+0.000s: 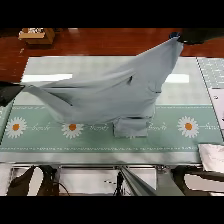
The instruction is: Fold the shirts.
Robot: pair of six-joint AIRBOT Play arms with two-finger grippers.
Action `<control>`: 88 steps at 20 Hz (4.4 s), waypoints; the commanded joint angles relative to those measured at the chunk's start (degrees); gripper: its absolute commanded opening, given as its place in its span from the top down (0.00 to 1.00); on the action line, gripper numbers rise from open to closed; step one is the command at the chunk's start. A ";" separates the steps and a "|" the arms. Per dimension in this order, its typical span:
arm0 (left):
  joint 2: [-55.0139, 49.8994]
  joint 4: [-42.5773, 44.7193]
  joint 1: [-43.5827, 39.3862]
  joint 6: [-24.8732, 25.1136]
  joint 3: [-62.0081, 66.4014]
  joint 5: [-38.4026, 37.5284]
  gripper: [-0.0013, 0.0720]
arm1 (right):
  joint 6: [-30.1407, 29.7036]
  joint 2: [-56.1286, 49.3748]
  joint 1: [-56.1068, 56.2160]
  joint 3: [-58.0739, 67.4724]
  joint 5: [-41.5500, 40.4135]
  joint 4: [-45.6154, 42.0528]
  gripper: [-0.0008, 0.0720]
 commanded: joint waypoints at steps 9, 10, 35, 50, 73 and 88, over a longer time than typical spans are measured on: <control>-31.01 0.00 -26.80 6.49 -5.51 48.02 0.95 | 0.04 -18.95 0.04 0.04 -14.88 1.55 0.96; -33.46 0.02 -26.73 6.47 -5.51 49.11 0.95 | 0.44 -20.35 0.04 0.04 -15.06 0.11 0.96; -41.53 15.26 0.48 11.85 -4.83 8.87 0.27 | -0.17 -15.93 -22.38 -17.70 7.76 7.74 0.38; -47.28 7.69 -7.48 13.25 -3.43 18.32 0.95 | -1.90 -13.29 -21.86 -22.08 11.21 11.37 0.36; -39.17 -4.20 -7.21 20.04 0.63 12.81 0.96 | -12.11 6.86 -0.48 -61.24 -15.76 35.95 0.96; 0.00 -0.81 -7.21 12.50 56.85 16.41 0.96 | -4.48 37.86 -18.78 2.40 -13.86 26.84 0.96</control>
